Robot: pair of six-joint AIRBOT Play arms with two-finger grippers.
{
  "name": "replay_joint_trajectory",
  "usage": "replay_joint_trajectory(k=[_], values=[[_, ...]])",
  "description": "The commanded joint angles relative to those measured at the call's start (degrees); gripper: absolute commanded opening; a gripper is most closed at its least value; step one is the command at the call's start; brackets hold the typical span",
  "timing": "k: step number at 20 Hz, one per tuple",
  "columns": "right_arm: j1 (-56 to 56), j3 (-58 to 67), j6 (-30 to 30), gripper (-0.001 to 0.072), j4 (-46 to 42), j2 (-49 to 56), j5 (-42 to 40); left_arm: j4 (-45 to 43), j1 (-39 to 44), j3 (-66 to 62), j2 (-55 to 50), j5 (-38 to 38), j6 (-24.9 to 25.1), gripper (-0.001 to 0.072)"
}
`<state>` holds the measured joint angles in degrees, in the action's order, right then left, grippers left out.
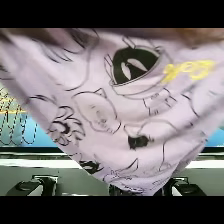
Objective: Fold the clothes and pants, and hang the long-sleeved shirts on hangers.
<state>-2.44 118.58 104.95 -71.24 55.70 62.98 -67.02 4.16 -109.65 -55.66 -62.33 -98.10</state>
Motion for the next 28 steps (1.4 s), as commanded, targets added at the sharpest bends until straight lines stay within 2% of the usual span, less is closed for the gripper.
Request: replay_joint_trajectory(k=[1,4,7,9,11,12,13,14,15,17,18,20,22,25,28], values=[[0.04,-2.82,2.01,0.0046,-1.55,13.81,1.22,-0.28,0.5,4.79,-10.99,-3.76,-0.59,0.0026],[0.02,-2.91,2.29,0.0047,1.07,30.47,0.79,-0.31,2.71,7.19,-25.81,-1.11,-0.52,0.0026],[-0.02,-2.91,2.47,0.0047,5.66,45.79,-1.97,0.13,4.9,7.17,-40.81,5.18,-0.57,0.0026],[-0.02,-2.91,2.45,0.0054,7.23,53.72,-4.37,3.34,5.7,7.17,-48.19,9.16,-0.55,0.0026],[-0.02,-2.91,2.45,0.0086,8.04,58.55,-4.26,8.04,6.1,7.17,-53.2,10.05,-0.55,0.0028],[-0.02,-2.91,2.45,0.0144,8.02,59.58,-3.3,9.18,6.19,7.17,-54.69,9.46,-0.57,0.0054],[0.0,-2.91,2.38,0.0229,7.76,59.63,-2.03,9.6,6.25,7.17,-55.41,8.61,-0.68,0.022],[0.28,-2.91,1.66,0.0353,7.23,58.86,-0.26,9.62,6.21,7.17,-55.45,7.32,-1.55,0.0501],[0.61,-2.91,-0.22,0.0454,6.67,57.53,1.95,9.62,5.86,7.06,-54.95,5.7,-1.62,0.0633],[2.32,-2.91,-4.63,0.049,3.78,52.92,7.89,9.29,4.5,7.04,-52.48,1.86,-1.55,0.0639],[3.52,-2.91,-6.67,0.0499,1.25,49.75,11.69,8.31,3.56,7.06,-50.64,0.02,-1.6,0.0672],[6.1,-2.99,-11.65,0.0498,-5.05,43.01,19.45,3.5,2.08,7.54,-45.77,-4.33,-1.44,0.0672],[10.45,-6.75,-11.82,0.0497,-6.67,34.88,21.79,-3.04,1.81,11.47,-39.52,-7.21,-1.42,0.0672],[14.56,-22.95,-11.82,0.0496,-7.13,19.69,21.79,-4.61,2.73,28.52,-26.27,-4.13,-0.72,0.0672],[11.21,-43.89,-9.81,0.0497,-4.59,3.43,19.98,-4.59,6.25,47.21,-13.22,0.96,-1.55,0.0672]])
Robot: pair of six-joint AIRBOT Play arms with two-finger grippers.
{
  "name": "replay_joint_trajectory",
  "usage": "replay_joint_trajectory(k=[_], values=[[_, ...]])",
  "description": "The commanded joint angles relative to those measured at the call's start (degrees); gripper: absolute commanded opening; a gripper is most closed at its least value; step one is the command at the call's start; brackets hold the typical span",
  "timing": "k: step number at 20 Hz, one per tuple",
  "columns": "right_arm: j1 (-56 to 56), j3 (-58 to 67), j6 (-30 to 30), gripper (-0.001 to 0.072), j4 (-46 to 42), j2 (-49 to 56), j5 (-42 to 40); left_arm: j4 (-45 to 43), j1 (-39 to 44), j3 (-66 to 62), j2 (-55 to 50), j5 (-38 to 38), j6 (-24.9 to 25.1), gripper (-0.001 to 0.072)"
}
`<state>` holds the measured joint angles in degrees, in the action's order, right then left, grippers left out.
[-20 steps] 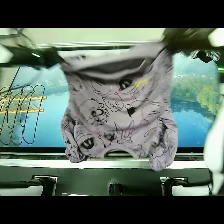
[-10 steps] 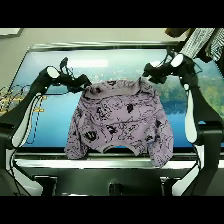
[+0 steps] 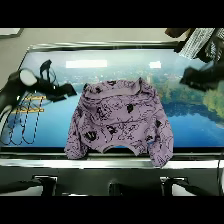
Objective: Fold the clothes and pants, and hang the long-sleeved shirts on hangers.
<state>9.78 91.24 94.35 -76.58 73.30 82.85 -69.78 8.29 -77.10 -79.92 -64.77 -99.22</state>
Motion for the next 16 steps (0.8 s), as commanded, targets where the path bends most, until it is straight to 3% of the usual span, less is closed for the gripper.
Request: replay_joint_trajectory(k=[1,5,8,12,16], values=[[-4.37,-23.71,2.67,0.0497,0.42,-19.69,-1.07,-1.84,3.78,19.87,14.64,4.9,-1.2,0.0672],[-20.87,-46.45,17.81,0.0498,-1.9,-35.8,-6.19,-1.86,10.69,31.15,21.9,6.32,-2.4,0.0672],[-35.65,-55.93,28.46,0.0498,-6.27,-39.71,-8.9,-2.05,14.86,32.13,21.9,6.54,-2.4,0.0672],[-52.74,-57.68,38.6,0.0537,-15.78,-34.23,-15.47,-3.19,17.94,32.13,21.79,8.37,-2.43,0.0672],[-59.23,-57.68,39.43,0.0555,-17.7,-22.03,-21.55,-3.37,17.99,32.13,21.79,8.52,-2.43,0.0672]])
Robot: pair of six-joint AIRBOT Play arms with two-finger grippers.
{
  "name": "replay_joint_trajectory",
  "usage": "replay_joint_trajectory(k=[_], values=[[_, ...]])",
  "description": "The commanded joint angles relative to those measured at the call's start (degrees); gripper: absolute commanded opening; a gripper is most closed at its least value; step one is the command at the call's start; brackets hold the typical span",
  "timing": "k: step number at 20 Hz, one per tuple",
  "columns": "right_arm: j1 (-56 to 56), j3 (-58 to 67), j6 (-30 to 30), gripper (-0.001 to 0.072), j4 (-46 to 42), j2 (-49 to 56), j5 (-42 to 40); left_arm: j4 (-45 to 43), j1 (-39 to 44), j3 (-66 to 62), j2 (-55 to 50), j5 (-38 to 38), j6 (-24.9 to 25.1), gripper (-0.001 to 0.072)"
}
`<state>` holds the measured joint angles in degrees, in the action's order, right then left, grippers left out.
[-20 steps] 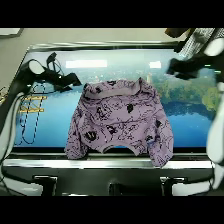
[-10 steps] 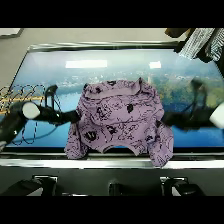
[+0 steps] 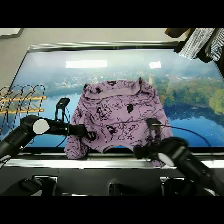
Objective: Fold the clothes and pants, and hang the long-sleeved shirts on hangers.
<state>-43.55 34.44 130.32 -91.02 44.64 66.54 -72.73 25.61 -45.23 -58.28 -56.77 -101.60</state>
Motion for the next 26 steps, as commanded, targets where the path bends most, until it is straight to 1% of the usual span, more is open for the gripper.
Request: replay_joint_trajectory(k=[1,4,8,11,13,16,19,20,22,26], values=[[-6.54,-0.87,3.78,0.0555,-4.26,9.33,-6.78,-0.42,0.68,0.26,0.15,0.52,-0.04,0.0672],[-6.54,-0.87,6.19,0.0554,-8.35,14.62,-9.4,-0.42,0.68,0.26,0.15,0.5,-0.04,0.0672],[-6.54,-0.87,10.51,0.0553,-12.33,16.74,-8.37,-0.44,0.68,0.26,0.15,0.5,-0.04,0.0672],[-6.51,-0.87,10.62,0.0551,-13.79,16.74,-8.5,-1.03,0.66,0.26,0.15,0.5,-0.04,0.0672],[-6.54,-0.87,10.75,0.0551,-13.51,16.74,-8.59,-1.51,0.66,0.26,0.15,0.52,-0.04,0.0672],[-6.69,-0.87,10.16,0.0552,-10.4,16.74,-9.99,-1.51,0.66,0.26,0.15,0.52,-0.04,0.0672],[-9.66,-0.87,10.91,0.055,-9.49,16.72,-9.68,-1.51,0.66,0.26,0.15,0.48,-0.04,0.0672],[-11.39,-0.87,12.87,0.0543,-9.81,16.72,-7.98,-1.51,0.66,0.26,0.15,0.48,-0.04,0.0672],[-14.27,-0.87,17.64,0.0486,-13.4,16.72,-5.29,-1.51,0.66,0.26,0.15,0.5,-0.02,0.0672],[-14.56,-0.87,24.13,0.0484,-19.43,16.98,-2.47,-1.51,0.66,0.26,0.15,0.48,-0.02,0.0672]])
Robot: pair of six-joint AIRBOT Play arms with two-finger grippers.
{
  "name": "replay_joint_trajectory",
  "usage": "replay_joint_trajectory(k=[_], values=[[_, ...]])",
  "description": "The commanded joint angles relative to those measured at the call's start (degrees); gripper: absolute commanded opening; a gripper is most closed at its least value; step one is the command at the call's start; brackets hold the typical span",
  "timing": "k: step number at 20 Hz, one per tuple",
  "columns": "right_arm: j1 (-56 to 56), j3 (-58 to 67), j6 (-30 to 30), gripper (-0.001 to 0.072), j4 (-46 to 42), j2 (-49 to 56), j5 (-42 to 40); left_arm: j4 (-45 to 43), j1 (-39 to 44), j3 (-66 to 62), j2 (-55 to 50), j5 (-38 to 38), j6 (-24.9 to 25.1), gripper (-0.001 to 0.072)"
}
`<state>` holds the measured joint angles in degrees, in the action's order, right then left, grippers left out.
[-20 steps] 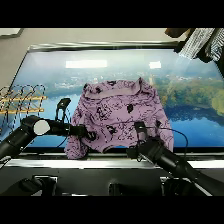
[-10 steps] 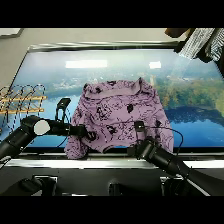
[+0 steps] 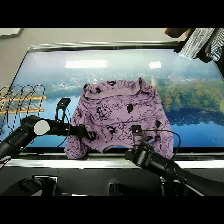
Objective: Fold the clothes and pants, and hang the long-sleeved shirts on hangers.
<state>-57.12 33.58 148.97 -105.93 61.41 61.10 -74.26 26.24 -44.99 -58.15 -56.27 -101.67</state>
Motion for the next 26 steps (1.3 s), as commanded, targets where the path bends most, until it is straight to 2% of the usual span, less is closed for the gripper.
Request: replay_joint_trajectory(k=[1,3,4,5,6,7,8,9,14,17,19,22,24,26], values=[[-0.98,-0.02,6.51,0.0484,-5.16,0.68,4.17,0.02,0.02,0.02,0.02,0.0,0.04,0.0672],[-0.98,-0.02,7.13,0.0484,-5.07,1.57,4.52,0.02,0.02,0.02,0.02,0.0,0.04,0.0671],[-0.98,-0.02,7.89,0.0446,-5.09,1.86,4.48,0.02,0.02,0.02,0.02,0.0,0.04,0.0671],[-0.98,-0.02,8.35,0.0342,-5.22,1.86,4.26,0.02,0.02,0.02,0.02,0.0,0.04,0.0672],[-0.98,-0.02,9.01,0.0293,-5.29,1.86,4.17,0.02,0.02,0.02,0.02,0.0,0.04,0.0672],[-0.98,-0.02,9.2,0.0171,-5.29,1.84,4.22,0.02,0.02,0.02,0.02,0.0,0.04,0.0672],[-0.98,-0.02,9.2,0.0083,-5.27,1.79,4.5,0.02,0.02,0.02,0.02,-0.02,0.04,0.0672],[-0.98,0.04,9.16,0.005,-5.27,1.6,5.11,0.02,0.02,0.02,0.02,-0.02,0.04,0.0672],[-0.98,0.13,9.2,0.0046,-4.76,-4.24,7.52,0.28,0.57,-0.15,0.2,-3.06,0.02,0.0672],[-0.98,2.14,9.09,0.0046,-3.1,-8.72,11.13,0.26,6.6,-0.13,0.28,-5.68,-0.04,0.0672],[-0.96,3.78,8.11,0.0046,-0.94,-10.12,11.65,0.17,13.31,-0.11,-0.02,-4.35,-2.97,0.0672],[-0.98,4.94,7.26,0.0046,2.23,-10.1,11.58,-3.96,22.14,-0.09,-1.33,0.31,-10.82,0.0672],[-0.96,4.98,7.26,0.0047,2.91,-10.1,11.61,-7.34,25.38,-0.09,-2.78,2.58,-15.72,0.0672],[-0.98,4.98,7.26,0.0047,3.06,-10.1,11.58,-7.89,27.23,-0.11,-4.7,4.7,-17.38,0.0672]])
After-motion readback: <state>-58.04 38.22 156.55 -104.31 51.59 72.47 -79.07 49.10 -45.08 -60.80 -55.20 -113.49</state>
